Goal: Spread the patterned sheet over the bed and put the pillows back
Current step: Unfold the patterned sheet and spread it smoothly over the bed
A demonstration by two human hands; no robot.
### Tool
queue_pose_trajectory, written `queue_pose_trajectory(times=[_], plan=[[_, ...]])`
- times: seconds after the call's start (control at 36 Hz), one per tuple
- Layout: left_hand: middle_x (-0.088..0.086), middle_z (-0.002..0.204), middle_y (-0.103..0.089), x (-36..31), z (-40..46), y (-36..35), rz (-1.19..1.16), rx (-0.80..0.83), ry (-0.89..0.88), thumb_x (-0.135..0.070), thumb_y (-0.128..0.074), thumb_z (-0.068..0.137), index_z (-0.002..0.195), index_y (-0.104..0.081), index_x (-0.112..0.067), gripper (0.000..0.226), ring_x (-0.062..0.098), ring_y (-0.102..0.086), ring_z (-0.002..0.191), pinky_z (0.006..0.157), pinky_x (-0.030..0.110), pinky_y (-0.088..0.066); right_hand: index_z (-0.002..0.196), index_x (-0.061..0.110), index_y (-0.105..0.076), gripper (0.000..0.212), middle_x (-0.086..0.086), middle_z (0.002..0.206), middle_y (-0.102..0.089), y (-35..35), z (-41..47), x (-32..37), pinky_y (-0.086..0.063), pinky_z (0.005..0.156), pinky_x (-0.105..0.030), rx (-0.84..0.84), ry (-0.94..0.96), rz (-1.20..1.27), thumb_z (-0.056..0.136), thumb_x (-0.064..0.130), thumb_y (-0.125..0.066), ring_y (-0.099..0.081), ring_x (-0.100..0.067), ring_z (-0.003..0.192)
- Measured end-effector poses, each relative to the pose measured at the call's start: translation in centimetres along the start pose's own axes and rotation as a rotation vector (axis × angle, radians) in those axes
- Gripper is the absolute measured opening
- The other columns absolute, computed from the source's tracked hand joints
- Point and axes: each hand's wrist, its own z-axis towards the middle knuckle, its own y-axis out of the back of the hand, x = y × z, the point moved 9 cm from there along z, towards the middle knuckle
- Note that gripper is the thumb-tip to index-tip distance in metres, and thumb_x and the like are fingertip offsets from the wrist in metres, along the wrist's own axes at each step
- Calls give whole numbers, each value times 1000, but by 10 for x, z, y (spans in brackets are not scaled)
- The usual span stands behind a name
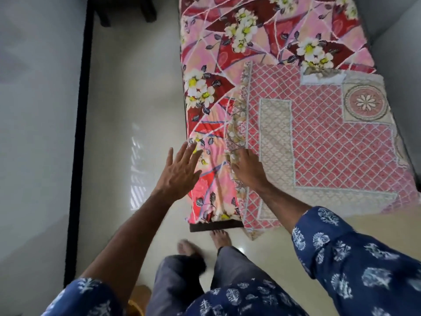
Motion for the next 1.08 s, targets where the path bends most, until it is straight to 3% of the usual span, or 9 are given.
queue_pose_trajectory(times=[0.17,0.33,0.47,0.61,0.69,0.81,0.86,0.97,1.08], plan=[[11,168,-18,41,58,14,16,51,-180,-40,-44,105,158,-28,-15,61,32,-11,156,122,63,-10,126,8,-49,45,-17,124,-54,-12,34,10,-50,85,-47,-45,-185,1,91,33,-65,-56,-39,112],[16,164,-29,98,118,24,34,100,-374,-36,-54,101,155,-36,-12,61,37,-25,152,117,65,-22,142,9,-42,56,-18,140,-46,-21,64,34,-45,98,-50,-65,-408,-3,93,28,-62,-48,-41,127],[22,153,-45,145,161,55,-17,90,-486,-36,-50,97,149,-40,-9,59,45,-43,141,105,71,-37,142,9,-42,57,-17,141,-47,-19,90,64,-46,100,-49,-90,-522,11,93,30,-63,-50,-39,126],[16,161,-34,166,210,62,3,240,-549,-31,-51,102,154,-36,-12,58,38,-28,151,118,63,-23,146,12,-38,61,-14,144,-44,-18,120,79,-47,101,-47,-122,-601,103,92,27,-64,-48,-35,129],[18,153,-46,154,232,43,105,366,-728,-41,-37,97,144,-52,-11,57,40,-40,145,112,62,-33,148,13,-35,65,-14,146,-42,-25,132,70,-45,101,-47,-138,-681,163,92,24,-67,-45,-35,131],[5,164,-29,137,258,18,269,463,-902,-32,-52,101,149,-43,-23,50,29,-24,153,120,55,-22,149,13,-33,72,-14,147,-42,-44,139,51,-43,106,-54,-138,-776,182,88,25,-70,-46,-35,132],[7,159,-37,126,276,16,267,453,-941,-28,-57,99,145,-48,-24,47,30,-30,150,117,53,-26,150,15,-33,75,-14,149,-42,-54,140,42,-41,109,-55,-145,-816,196,87,23,-71,-44,-36,134],[10,157,-39,103,321,10,250,506,-919,-24,-58,98,147,-47,-19,50,31,-35,147,115,49,-33,152,15,-26,76,-13,157,-32,-65,142,20,-32,115,-58,-159,-930,192,86,17,-63,-31,-38,143],[17,146,-47,75,383,13,110,496,-843,-16,-64,95,144,-47,-8,53,36,-49,133,106,45,-43,151,16,-27,70,-15,159,-30,-72,147,-4,-31,114,-59,-199,-1029,191,87,10,-54,-33,-40,143]])
